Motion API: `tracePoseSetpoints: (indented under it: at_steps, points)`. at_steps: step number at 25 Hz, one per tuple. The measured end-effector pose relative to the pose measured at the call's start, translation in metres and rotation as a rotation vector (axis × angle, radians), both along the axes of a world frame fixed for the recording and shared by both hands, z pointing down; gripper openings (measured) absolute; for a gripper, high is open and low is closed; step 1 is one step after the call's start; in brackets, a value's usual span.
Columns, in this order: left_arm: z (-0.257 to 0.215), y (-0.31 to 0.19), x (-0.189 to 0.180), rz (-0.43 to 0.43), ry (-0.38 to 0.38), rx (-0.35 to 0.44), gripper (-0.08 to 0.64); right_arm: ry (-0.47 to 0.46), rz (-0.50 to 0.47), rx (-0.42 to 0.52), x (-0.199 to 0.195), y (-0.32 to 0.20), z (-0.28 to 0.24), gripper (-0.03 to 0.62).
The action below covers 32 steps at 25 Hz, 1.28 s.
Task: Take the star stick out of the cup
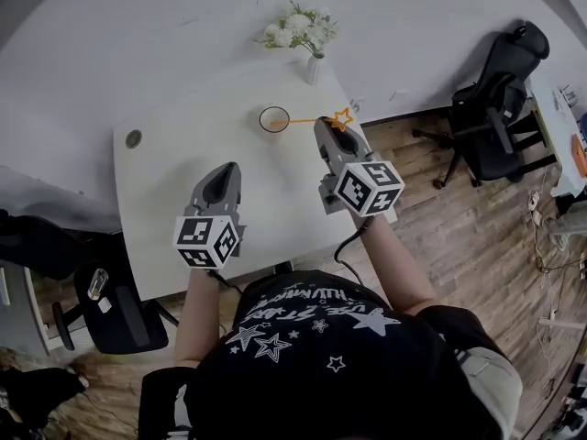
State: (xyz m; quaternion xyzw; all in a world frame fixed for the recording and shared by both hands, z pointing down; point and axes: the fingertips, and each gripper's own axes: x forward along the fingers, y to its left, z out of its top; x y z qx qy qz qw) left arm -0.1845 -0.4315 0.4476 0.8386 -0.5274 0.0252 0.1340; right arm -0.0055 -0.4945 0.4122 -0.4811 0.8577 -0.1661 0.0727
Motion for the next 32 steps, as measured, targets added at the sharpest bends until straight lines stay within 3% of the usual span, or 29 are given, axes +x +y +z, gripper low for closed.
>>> tracePoseSetpoints:
  at_steps: [11, 22, 32]
  points:
    - [-0.011, 0.061, 0.022, -0.045, -0.004, 0.009, 0.002, 0.005, -0.054, 0.002, 0.021, 0.060, -0.005, 0.031]
    - [-0.002, 0.123, 0.049, -0.048, -0.011, -0.008, 0.002, 0.003, -0.072, -0.042, 0.047, 0.124, 0.015, 0.030]
    - [0.006, 0.194, 0.070, -0.062, -0.009, -0.017, 0.002, 0.022, -0.148, -0.062, 0.054, 0.200, 0.032, 0.029]
